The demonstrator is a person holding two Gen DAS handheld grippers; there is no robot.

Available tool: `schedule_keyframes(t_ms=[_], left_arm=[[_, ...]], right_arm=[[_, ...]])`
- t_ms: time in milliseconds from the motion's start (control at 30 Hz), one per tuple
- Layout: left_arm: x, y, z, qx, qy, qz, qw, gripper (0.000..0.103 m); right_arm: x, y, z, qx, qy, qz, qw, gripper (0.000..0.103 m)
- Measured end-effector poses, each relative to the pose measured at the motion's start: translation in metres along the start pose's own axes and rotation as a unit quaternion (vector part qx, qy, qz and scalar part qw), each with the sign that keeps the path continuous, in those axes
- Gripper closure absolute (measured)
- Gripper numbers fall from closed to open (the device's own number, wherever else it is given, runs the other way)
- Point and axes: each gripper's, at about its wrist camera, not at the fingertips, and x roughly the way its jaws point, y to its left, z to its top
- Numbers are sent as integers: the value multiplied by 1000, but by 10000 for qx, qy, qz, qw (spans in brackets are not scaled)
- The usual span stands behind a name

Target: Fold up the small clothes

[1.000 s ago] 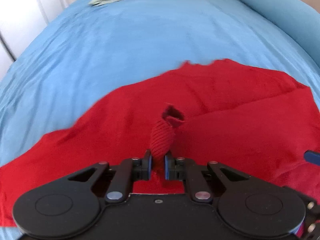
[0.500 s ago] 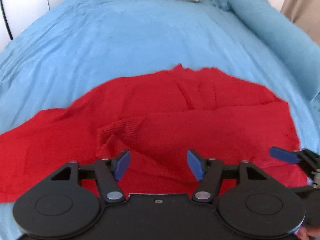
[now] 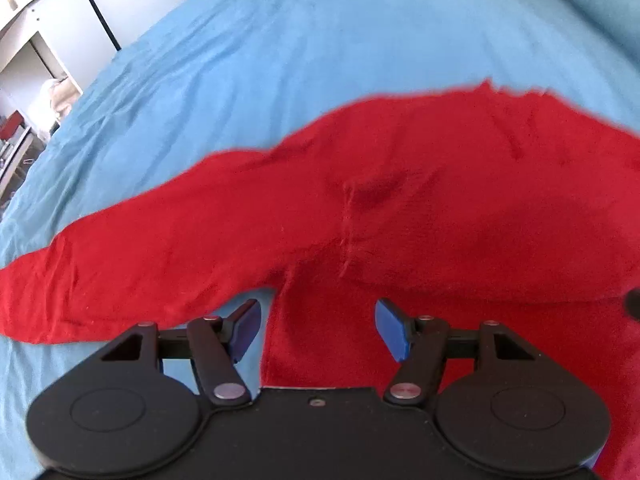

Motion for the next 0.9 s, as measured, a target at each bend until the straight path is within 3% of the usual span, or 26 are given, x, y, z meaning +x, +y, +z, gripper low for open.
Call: schedule_keyframes(t_ms=[133,200,267,400,600,700,767,833,900], left_arm=[[-4,-13,24,-64,-414,-627,9972,18],[12,-23,34,-20,-259,-1089,9937,17],[31,-32,40,38,-178,-1228,9923,17],[57,-38,34,245,-59,-970,9950,14],[20,-16,26,150,-302,-751,9966,14],[-3,28,7,-393,-251,-569,9973,14],[-20,70,-11,-1042,-216,-542,9928,14],[-31,118,-30,-1891,-276,-652,9794,13],[-42,173,-54,-2871,-437,-708,9543,10]], right_arm=[[5,1,1,-32,1,-34,10000,6],[8,0,0,-9,-2,-46,10000,6],[13,-3,-3,51,34,-58,10000,6],[25,-15,-12,326,215,-88,9992,6],[12,-13,-10,262,149,-132,9995,6],[0,1,0,217,154,-41,9996,6],[-6,15,8,185,168,77,9997,6],[-9,34,18,115,150,226,9996,6],[-9,53,26,18,118,334,9994,5]])
